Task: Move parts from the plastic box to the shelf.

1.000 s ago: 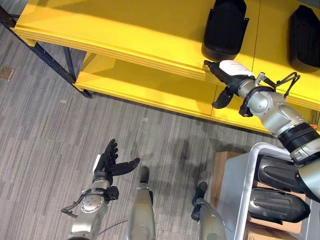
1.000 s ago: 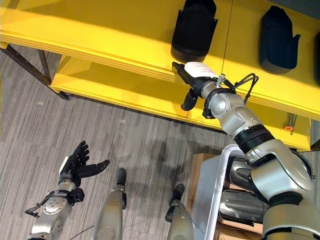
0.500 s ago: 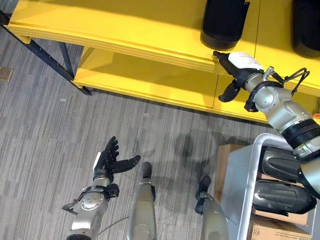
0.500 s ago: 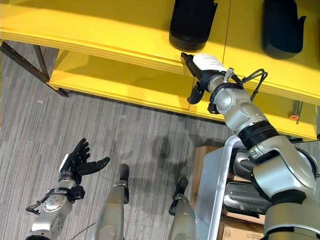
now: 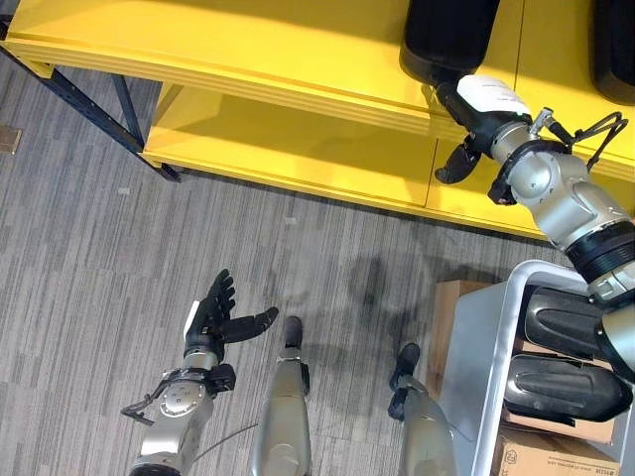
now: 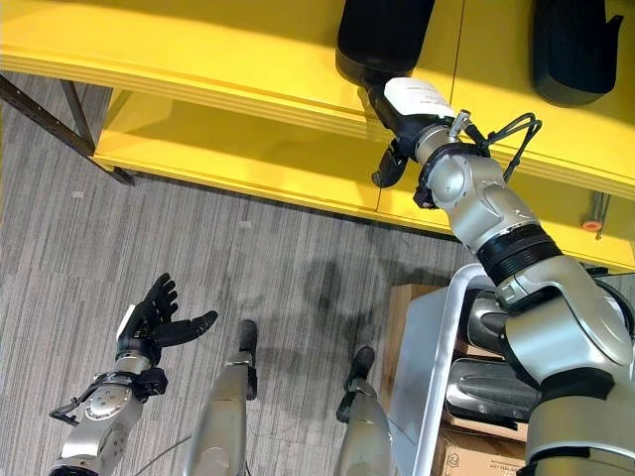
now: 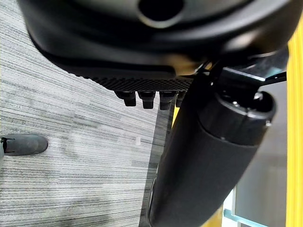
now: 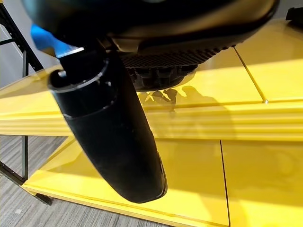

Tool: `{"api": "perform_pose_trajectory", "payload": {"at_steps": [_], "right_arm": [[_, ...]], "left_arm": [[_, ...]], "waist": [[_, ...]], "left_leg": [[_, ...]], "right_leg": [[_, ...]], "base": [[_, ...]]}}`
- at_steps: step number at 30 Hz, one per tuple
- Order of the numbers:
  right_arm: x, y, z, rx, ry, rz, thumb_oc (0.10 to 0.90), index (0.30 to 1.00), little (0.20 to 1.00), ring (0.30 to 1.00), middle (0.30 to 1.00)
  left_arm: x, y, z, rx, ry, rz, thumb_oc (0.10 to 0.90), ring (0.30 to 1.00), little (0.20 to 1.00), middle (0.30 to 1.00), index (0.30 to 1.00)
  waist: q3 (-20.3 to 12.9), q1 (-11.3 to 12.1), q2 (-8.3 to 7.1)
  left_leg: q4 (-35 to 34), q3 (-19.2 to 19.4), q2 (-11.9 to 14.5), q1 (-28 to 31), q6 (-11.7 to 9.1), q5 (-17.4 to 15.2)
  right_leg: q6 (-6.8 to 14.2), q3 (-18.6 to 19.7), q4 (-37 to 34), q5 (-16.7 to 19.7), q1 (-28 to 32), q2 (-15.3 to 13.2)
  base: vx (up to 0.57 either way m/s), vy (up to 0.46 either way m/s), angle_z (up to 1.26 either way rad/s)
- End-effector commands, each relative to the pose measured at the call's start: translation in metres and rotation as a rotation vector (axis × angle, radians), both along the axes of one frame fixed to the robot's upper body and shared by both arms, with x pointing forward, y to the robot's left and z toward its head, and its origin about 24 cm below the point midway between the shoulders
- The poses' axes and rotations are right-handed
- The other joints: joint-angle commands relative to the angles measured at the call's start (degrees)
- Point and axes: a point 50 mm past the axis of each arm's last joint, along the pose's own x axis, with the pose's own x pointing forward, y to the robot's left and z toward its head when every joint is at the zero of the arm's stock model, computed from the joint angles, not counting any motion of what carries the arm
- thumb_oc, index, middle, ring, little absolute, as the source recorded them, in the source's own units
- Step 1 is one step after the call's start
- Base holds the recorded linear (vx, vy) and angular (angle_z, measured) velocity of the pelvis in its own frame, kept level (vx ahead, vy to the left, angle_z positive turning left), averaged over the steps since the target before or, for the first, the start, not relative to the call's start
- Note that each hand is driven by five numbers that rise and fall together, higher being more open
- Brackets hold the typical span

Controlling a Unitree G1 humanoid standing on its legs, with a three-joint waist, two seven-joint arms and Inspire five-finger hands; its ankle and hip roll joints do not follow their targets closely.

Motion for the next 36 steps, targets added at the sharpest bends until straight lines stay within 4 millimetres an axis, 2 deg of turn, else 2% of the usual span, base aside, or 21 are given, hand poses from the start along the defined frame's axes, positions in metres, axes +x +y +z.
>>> {"api": "perform_pose_trajectory", "payload": {"at_steps": [1, 17, 29, 36], "right_arm": [[-0.015, 0.004, 0.070, -0.048, -0.255, 0.026, 0.900, 1.000, 1.000, 1.000, 1.000], [-0.014, 0.008, 0.080, -0.029, -0.284, 0.025, 0.900, 1.000, 1.000, 1.000, 1.000], [-0.019, 0.014, 0.099, -0.068, -0.329, 0.033, 0.900, 1.000, 1.000, 1.000, 1.000], [-0.021, 0.014, 0.108, -0.072, -0.335, 0.031, 0.900, 1.000, 1.000, 1.000, 1.000]], "left_arm": [[-0.001, 0.004, 0.028, 0.035, -0.153, -0.028, 0.900, 1.000, 1.000, 1.000, 1.000], [0.001, 0.004, 0.030, 0.041, -0.160, -0.031, 0.900, 1.000, 1.000, 1.000, 1.000], [0.002, 0.009, 0.032, 0.056, -0.163, -0.020, 0.900, 1.000, 1.000, 1.000, 1.000], [0.002, 0.012, 0.032, 0.063, -0.159, -0.019, 0.900, 1.000, 1.000, 1.000, 1.000]], "waist": [[-3.1, 0.6, -0.35], [-2.1, 0.7, 0.03], [-2.5, 0.6, 0.23], [-2.9, 0.5, 0.42]], "left_leg": [[1.8, -3.2, 2.7, 1.2, -2.0, -5.5], [5.8, -4.0, 2.7, -2.9, -1.9, -6.5], [12.1, -5.1, 2.5, -7.5, -1.6, -9.1], [13.8, -5.3, 2.5, -8.9, -1.6, -9.5]], "right_leg": [[0.7, 1.9, 6.0, -3.6, -2.0, -1.3], [0.1, 2.3, 9.5, -4.7, -5.7, -1.0], [-0.5, 3.2, 15.2, -6.9, -10.1, -1.2], [-0.7, 3.6, 17.3, -7.7, -12.0, -1.3]], "base": [[0.00, 0.000, 0.00], [0.00, -0.001, 0.00], [-0.01, 0.000, -0.01], [0.00, 0.001, -0.01]]}}
